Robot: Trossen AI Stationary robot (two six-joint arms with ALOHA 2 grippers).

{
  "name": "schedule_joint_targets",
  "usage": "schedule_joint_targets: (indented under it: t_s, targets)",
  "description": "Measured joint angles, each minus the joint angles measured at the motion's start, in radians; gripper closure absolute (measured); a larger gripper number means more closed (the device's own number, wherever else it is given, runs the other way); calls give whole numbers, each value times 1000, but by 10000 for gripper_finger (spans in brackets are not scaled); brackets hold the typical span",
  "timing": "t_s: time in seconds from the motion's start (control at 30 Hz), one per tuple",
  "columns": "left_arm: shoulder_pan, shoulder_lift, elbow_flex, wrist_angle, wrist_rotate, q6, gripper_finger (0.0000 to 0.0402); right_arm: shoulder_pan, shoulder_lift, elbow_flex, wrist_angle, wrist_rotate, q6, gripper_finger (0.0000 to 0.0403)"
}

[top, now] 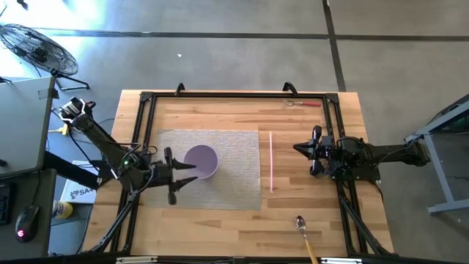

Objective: Pick & Place Utensil
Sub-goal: Put the blue glass on the gray mat to the top right of the purple bowl

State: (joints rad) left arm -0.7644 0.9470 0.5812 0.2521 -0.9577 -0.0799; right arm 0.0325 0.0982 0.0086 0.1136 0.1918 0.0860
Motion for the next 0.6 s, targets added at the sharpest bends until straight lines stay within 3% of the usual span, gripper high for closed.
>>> schedule_joint_targets:
  t_s: [0.4,0.6]
  targets:
    - [181,16,0,8,112,93,236,0,0,0,115,39,-59,391]
    - [290,20,0,7,111,113,236,0,0,0,202,42,56,391]
